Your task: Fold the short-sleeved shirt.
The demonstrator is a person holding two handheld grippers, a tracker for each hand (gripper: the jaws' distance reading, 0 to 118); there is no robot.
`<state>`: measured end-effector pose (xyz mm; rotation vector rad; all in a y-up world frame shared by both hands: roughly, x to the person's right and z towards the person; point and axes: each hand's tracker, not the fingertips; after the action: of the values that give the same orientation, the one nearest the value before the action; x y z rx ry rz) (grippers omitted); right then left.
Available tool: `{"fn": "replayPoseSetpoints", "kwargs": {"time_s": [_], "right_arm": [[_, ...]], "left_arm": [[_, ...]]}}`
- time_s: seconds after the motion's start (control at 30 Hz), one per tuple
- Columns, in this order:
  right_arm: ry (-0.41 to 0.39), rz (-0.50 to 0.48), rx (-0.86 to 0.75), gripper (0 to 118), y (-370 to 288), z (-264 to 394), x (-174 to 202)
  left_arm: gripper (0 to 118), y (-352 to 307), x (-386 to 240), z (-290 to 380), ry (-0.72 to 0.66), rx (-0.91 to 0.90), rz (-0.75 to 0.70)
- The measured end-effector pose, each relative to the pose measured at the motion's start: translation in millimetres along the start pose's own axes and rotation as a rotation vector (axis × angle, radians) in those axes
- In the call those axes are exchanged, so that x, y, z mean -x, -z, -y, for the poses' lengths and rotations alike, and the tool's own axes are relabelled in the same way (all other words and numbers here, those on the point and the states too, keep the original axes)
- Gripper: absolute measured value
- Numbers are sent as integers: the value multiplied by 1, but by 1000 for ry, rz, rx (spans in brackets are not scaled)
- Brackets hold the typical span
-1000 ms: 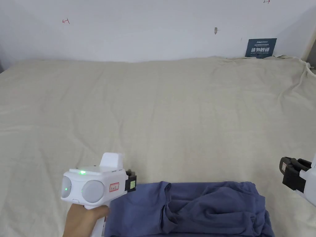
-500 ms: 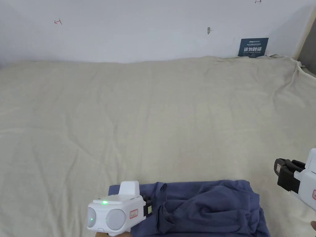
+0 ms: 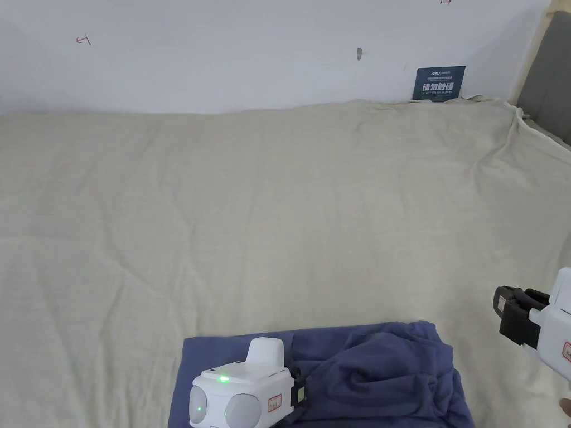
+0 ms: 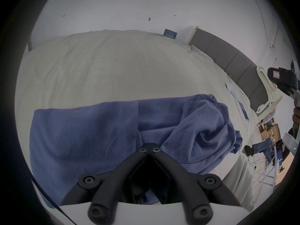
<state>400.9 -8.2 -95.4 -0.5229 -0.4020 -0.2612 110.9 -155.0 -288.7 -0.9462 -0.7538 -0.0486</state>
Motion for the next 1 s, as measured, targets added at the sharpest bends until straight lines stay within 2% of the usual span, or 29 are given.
{"fn": "replayPoseSetpoints", "kwargs": {"time_s": [0.2, 0.43, 0.6, 0.67, 0.77, 0.9, 0.93, 1.0], "right_arm": [[-6, -2, -1, 0, 3, -1, -5], [-12, -12, -3, 0, 7, -2, -5], [-16, -21, 1, 0, 7, -2, 5], [-18, -25, 5, 0, 8, -2, 8], [-22, -29, 9, 0, 9, -1, 10], [-26, -33, 17, 0, 10, 0, 12], [-30, -31, 19, 0, 11, 0, 12], [-33, -29, 23, 0, 12, 1, 12]], "left_arm": [[0, -50, 24, -27, -41, -78, 64], [0, -103, 101, -56, -136, -101, 63], [0, -116, 148, -60, -189, -80, 46], [0, -112, 165, -60, -254, -8, 67], [16, -102, 184, -53, -308, 53, 73], [89, -84, 195, -44, -351, 132, 91], [95, -77, 199, -42, -346, 127, 87], [96, -71, 200, -40, -334, 132, 87]]}}
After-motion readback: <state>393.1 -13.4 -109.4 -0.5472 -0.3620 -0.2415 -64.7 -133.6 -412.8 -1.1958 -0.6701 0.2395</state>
